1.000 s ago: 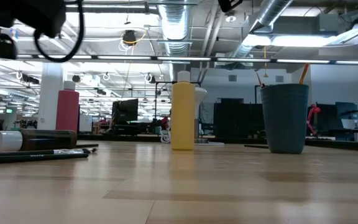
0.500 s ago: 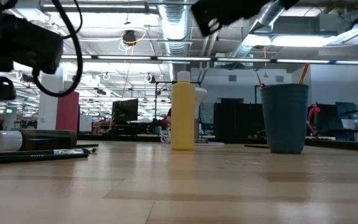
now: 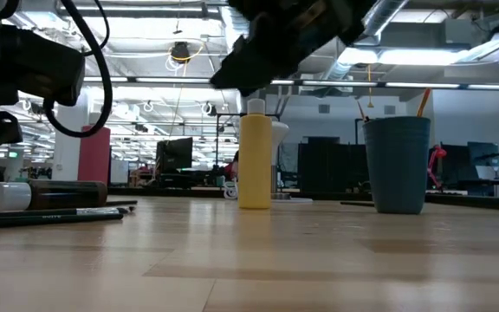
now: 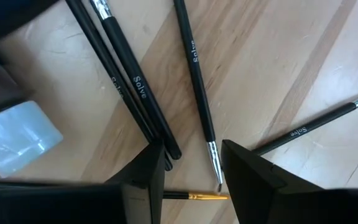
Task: Pick & Place Paint Supplies
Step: Put the black silver paintbrush into the blue cup
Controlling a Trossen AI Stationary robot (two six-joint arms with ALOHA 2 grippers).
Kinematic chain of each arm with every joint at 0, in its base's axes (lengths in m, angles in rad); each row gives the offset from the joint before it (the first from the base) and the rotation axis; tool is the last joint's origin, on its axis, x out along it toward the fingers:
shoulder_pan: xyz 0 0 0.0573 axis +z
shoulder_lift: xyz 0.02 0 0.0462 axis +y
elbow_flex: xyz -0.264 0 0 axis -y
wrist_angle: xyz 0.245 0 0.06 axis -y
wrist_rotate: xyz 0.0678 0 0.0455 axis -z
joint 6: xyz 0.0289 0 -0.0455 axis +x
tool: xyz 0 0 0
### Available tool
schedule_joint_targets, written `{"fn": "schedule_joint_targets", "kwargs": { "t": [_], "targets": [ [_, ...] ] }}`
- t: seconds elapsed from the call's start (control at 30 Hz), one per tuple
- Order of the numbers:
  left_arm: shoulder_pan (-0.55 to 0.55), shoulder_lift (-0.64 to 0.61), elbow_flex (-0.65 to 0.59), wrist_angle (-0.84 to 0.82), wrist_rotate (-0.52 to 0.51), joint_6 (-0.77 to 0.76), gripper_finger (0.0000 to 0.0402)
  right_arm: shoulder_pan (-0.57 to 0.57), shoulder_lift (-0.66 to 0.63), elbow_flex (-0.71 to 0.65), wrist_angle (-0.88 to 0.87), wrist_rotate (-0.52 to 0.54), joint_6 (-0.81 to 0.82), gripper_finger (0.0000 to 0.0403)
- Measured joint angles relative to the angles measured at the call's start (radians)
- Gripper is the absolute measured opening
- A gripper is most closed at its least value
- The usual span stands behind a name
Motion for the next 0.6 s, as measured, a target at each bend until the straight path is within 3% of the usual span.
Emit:
{"fn": "schedule_joint_targets", "kwargs": {
  "t": [0.6],
  "targets": [
    [0.007, 0.002, -0.002, -0.018, -0.022, 0.135, 0.0122, 0.016, 0.313, 0.276, -0.01, 0.054, -0.028, 0.0]
  ]
}}
